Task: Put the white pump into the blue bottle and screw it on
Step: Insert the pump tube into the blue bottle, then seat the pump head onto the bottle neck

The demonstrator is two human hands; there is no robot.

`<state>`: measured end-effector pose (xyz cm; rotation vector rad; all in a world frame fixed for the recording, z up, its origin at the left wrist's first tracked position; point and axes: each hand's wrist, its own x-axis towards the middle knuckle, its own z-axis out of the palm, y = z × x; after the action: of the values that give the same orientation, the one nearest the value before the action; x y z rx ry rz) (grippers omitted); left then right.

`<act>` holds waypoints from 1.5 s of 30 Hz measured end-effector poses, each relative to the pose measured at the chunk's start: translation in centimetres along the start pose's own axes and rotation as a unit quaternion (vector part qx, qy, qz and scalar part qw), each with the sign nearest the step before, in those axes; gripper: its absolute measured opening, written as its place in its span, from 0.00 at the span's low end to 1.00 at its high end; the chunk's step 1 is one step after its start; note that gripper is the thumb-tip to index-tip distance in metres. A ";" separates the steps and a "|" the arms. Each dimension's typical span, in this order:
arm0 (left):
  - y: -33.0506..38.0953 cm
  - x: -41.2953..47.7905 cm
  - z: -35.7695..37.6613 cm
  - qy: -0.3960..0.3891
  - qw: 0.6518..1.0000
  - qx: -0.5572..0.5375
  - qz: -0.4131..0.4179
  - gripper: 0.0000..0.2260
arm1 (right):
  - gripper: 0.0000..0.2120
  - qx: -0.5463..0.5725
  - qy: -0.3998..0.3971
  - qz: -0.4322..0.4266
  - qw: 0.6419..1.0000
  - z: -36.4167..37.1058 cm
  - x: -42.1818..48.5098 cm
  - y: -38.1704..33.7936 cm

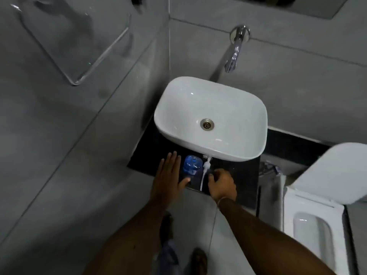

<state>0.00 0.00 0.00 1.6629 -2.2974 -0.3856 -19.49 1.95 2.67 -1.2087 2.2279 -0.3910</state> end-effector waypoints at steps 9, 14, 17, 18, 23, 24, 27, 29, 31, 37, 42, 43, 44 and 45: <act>-0.3 3.7 1.5 -0.026 0.995 -0.096 0.013 0.36 | 0.16 0.075 0.001 0.169 0.983 2.4 6.0 -3.6; -0.8 4.2 1.8 -0.048 0.990 -0.133 0.014 0.35 | 0.11 0.075 -0.029 0.154 0.985 1.6 5.9 -2.6; -1.0 4.1 2.0 -0.055 0.988 -0.144 0.015 0.34 | 0.07 0.099 -0.014 0.120 0.988 -0.4 2.9 -0.9; -1.1 4.2 2.0 -0.060 0.987 -0.149 0.014 0.34 | 0.06 0.117 -0.001 0.103 0.988 -1.3 1.5 -0.4; -1.6 4.3 2.5 -0.060 0.985 -0.160 0.023 0.33 | 0.04 0.342 0.091 0.021 0.935 -5.7 -3.2 -1.2; -1.6 4.3 2.6 -0.057 0.986 -0.158 0.024 0.33 | 0.02 0.376 0.096 -0.010 0.922 -6.5 -3.4 -2.4; -1.6 4.3 2.8 -0.048 0.987 -0.151 0.022 0.32 | 0.02 0.418 0.126 -0.079 0.896 -7.1 -3.1 -5.7; -1.6 4.3 2.8 -0.045 0.988 -0.144 0.025 0.33 | 0.05 0.434 0.145 -0.090 0.885 -6.6 -2.6 -7.0; -1.6 4.2 2.8 -0.048 0.988 -0.143 0.025 0.33 | 0.08 0.433 0.152 -0.098 0.883 -5.7 -2.4 -7.6; -1.6 4.3 2.5 -0.058 0.986 -0.158 0.021 0.33 | 0.12 0.430 0.163 -0.115 0.881 -3.8 -2.0 -7.5; -1.6 4.3 2.7 -0.048 0.985 -0.161 0.023 0.34 | 0.09 0.390 0.136 -0.127 0.902 -1.7 -1.2 -6.8; -1.6 4.3 2.7 -0.045 0.986 -0.161 0.025 0.34 | 0.09 0.374 0.122 -0.129 0.910 -1.2 -1.0 -6.6; -1.7 4.3 2.8 -0.045 0.986 -0.160 0.028 0.34 | 0.12 0.358 0.105 -0.128 0.919 -0.8 -0.8 -6.5; -1.7 4.3 2.8 -0.049 0.986 -0.158 0.030 0.35 | 0.16 0.336 0.086 -0.132 0.929 -0.4 -0.6 -6.3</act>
<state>-0.82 -4.49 -2.97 1.4447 -2.2077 -0.7888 -15.25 -1.03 6.31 -1.1058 1.8067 -1.2900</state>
